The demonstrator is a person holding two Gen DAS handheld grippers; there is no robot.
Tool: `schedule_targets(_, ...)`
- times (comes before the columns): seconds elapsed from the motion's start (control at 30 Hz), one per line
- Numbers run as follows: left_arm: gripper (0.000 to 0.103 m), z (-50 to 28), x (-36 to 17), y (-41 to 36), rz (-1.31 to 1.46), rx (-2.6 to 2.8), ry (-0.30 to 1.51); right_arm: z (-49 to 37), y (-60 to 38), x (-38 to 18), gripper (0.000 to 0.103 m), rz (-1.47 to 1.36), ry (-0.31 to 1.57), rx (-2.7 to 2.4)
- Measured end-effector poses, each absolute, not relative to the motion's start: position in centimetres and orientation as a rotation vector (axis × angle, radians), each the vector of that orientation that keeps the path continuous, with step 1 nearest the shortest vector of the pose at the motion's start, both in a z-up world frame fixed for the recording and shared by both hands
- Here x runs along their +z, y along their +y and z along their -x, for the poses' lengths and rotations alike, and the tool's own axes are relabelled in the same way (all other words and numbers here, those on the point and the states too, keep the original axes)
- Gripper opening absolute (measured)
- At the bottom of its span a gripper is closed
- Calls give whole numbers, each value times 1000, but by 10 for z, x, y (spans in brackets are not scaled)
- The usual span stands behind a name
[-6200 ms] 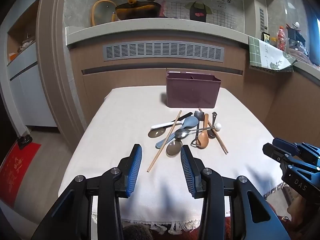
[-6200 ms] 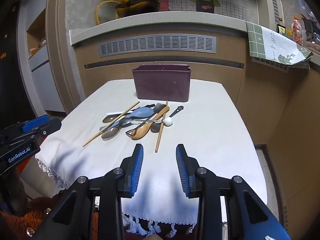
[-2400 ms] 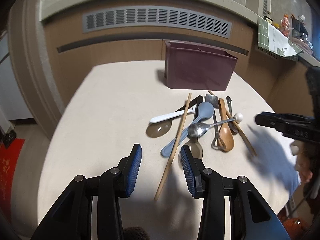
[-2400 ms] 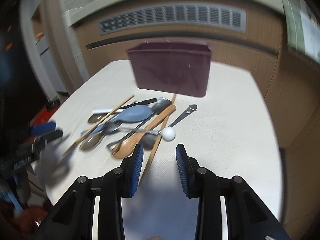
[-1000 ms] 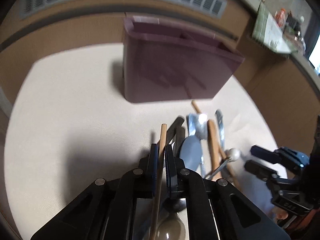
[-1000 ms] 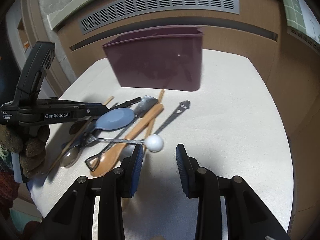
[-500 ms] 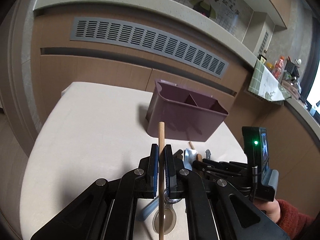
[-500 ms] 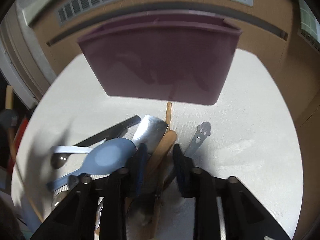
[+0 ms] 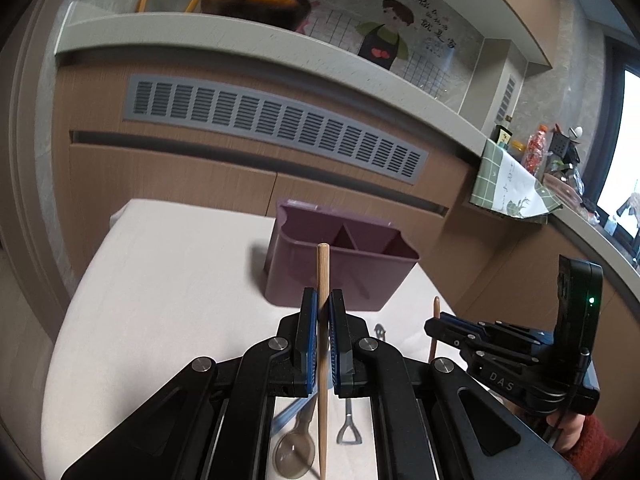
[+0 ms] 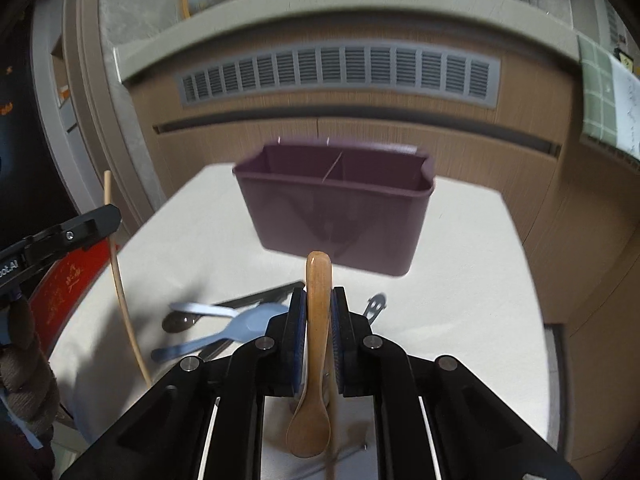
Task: Organize utensils
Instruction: 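Lift chopstick and wooden spoon into the maroon caddy and open both tools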
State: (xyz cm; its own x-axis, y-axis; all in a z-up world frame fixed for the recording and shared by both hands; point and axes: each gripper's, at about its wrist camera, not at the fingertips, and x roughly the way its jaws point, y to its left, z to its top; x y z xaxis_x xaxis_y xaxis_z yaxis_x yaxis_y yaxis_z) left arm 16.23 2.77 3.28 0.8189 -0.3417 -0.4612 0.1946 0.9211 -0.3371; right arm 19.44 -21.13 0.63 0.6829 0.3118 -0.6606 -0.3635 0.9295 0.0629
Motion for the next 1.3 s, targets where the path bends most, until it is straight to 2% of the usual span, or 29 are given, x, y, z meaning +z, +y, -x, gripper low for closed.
schedule_targets(0.13, 6, -169, 73, 25, 283, -323, 467, -197, -222, 29, 10, 1, 654, 393)
schedule_targets(0.17, 6, -173, 99, 25, 281, -332, 406, -199, -223, 40, 10, -5, 625, 393)
schedule_targets(0.3, 6, -198, 169, 25, 284, -351, 231, -211, -228, 127, 10, 9, 396, 364)
schedule_targets(0.37, 6, -222, 187, 22, 280, -317, 180, -223, -227, 160, 10, 23, 312, 343)
schedule_targets(0.47, 6, -254, 183, 19, 282, -281, 185, -252, -220, 180, 10, 31, 258, 327)
schedule_targets(0.73, 6, -311, 127, 7, 258, -247, 262, -300, -208, 125, 10, 58, 302, 297)
schedule_targets(1.13, 6, -331, 74, -3, 267, -281, 361, -323, -207, 60, 10, 84, 421, 268)
schedule_targets(1.23, 10, -329, 60, -6, 275, -336, 427, -322, -212, 51, 12, 62, 481, 289)
schedule_targets(1.3, 22, -323, 53, -5, 279, -361, 458, -319, -218, 48, 13, 35, 516, 321)
